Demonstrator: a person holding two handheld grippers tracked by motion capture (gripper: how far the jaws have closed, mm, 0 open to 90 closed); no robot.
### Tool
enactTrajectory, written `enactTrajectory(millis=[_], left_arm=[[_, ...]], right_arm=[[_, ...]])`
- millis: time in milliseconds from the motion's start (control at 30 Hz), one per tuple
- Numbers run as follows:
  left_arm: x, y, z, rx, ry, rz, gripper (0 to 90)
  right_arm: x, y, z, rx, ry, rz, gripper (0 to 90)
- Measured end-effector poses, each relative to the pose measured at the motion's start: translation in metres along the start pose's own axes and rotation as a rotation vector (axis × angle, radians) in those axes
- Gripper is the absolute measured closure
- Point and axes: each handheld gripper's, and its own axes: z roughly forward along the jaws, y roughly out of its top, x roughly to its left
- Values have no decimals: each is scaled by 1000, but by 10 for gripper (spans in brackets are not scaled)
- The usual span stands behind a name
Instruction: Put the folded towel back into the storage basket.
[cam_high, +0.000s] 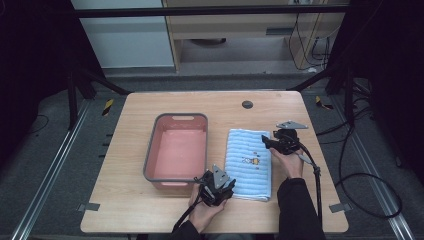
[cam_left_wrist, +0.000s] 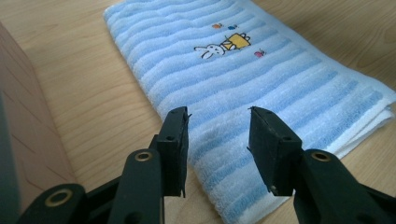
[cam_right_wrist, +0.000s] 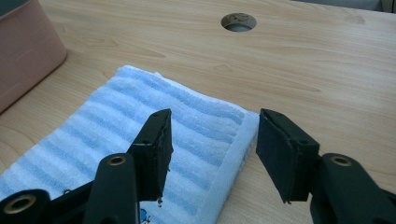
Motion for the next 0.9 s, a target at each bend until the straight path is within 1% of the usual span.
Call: enactTrajectory(millis=[100, 200, 267, 300, 367, 467, 533, 567, 600, 633, 767, 867, 900], left_arm=[[-1, -5, 3, 10, 0, -24, 562], [-1, -9, 6, 25, -1, -35, 553], [0, -10, 7, 26, -4, -43, 549], [0, -10, 7, 27, -6, -44, 546], [0, -11, 8, 32, -4, -47, 541], [0, -12, 9, 39, -5, -60, 537], [0, -14, 10, 41, -5, -69, 534], [1, -14, 11, 41, -9, -71, 534], [1, -15, 11, 41, -12, -76, 534], [2, -16, 12, 45, -13, -82, 533], [3, -16, 12, 50, -14, -88, 533], [3, -17, 13, 55, -12, -96, 532], [3, -17, 14, 54, -13, -102, 532]], right_arm=[[1, -1, 1, 11, 3, 4, 436], [2, -3, 3, 26, 4, 0, 426], [1, -5, 5, 19, 4, 8, 427], [0, -7, 6, 26, 4, 17, 426], [-1, -10, 8, 35, -4, 18, 426], [-3, -14, 13, 49, -4, 22, 431], [-4, -16, 16, 62, -5, 36, 436], [-6, -19, 20, 76, -7, 41, 438], [-6, -19, 20, 76, -7, 41, 438], [-5, -21, 23, 92, -9, 38, 441], [-4, -23, 27, 98, -7, 36, 450], [-3, -25, 30, 112, -6, 36, 465], [-3, -25, 31, 119, -1, 45, 470]])
